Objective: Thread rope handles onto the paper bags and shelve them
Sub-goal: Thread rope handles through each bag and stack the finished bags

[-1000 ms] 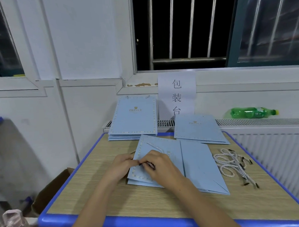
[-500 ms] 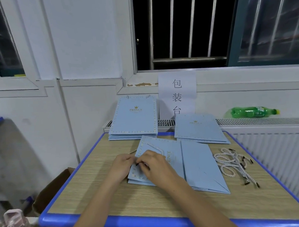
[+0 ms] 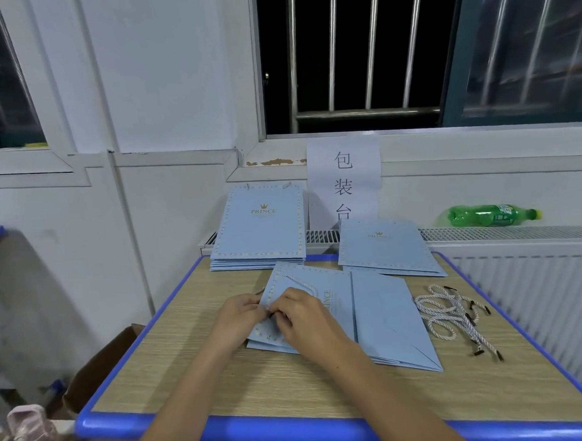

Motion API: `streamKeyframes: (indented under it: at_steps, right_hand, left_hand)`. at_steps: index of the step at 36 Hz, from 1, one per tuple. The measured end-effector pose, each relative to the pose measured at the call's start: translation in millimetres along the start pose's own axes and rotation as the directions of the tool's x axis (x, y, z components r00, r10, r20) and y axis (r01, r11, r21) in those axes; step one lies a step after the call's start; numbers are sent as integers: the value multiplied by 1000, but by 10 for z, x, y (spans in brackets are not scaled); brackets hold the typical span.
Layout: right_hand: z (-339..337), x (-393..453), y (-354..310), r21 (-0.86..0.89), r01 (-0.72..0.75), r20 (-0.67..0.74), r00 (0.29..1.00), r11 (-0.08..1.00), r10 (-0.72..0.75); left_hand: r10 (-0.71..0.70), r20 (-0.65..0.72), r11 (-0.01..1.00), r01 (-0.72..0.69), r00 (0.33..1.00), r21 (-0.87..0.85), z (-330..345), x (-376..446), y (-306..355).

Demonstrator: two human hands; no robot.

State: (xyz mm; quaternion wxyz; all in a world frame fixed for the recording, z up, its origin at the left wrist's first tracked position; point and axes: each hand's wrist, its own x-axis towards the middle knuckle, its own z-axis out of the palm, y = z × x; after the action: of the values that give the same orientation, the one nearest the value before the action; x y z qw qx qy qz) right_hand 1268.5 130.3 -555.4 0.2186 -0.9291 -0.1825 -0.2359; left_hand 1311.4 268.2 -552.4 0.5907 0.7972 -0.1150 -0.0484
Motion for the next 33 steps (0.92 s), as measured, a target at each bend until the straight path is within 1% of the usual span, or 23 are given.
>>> streamKeyframes:
  at_steps: [7,11,14,16,27,33]
  right_hand:
    - [8,1,-17,113,-72,3,997,991,72]
    - [1,10,-13,181,-120,-20,992,976,126]
    - [3,8,-21,201,-130,-11,991,971,135]
    - [6,9,-24,192,-133,-2,991,972,136]
    - [9,61,-19,19,-102,21,995,995,102]
    - [-3,75,-22,-12,-97,51,994,995,98]
  left_hand:
    - [-18,-2,1000,18,1000,-11,-6,-18,4]
    - [-25,-15,1000,25,1000,-3,-6,-28,24]
    - [-20,-15,1000,20,1000,4,-10,-45,46]
    - [-18,-9,1000,18,1000,12,-9,-58,55]
    - [-17,31,1000,16,999,27,-28,-106,87]
    - [-4,8,999,3,1000,42,-9,-74,50]
